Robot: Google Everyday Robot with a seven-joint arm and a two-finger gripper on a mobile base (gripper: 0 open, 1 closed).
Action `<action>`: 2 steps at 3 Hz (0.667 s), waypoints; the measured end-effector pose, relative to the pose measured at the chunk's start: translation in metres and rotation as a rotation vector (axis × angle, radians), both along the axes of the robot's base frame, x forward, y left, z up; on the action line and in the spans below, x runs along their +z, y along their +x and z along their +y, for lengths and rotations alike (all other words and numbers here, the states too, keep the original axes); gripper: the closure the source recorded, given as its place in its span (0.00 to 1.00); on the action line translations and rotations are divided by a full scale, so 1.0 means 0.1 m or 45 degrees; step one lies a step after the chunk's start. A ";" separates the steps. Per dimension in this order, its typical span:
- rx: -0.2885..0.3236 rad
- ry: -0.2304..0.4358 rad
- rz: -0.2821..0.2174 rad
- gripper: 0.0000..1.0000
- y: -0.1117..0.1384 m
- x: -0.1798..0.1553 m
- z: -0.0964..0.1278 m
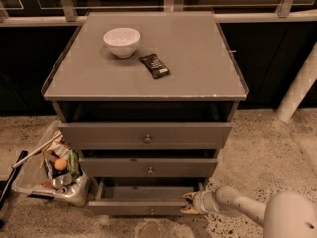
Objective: Open bottom drawer
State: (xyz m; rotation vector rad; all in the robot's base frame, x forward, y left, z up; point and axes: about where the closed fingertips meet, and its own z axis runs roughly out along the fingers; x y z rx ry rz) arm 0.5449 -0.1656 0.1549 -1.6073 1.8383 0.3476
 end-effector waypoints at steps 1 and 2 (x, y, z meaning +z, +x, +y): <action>0.000 0.000 0.000 0.59 0.00 0.00 0.00; 0.025 -0.010 0.006 0.36 -0.07 0.04 0.06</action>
Offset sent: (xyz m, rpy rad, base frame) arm -0.0138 0.0100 0.0127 -0.0252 0.0061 0.0415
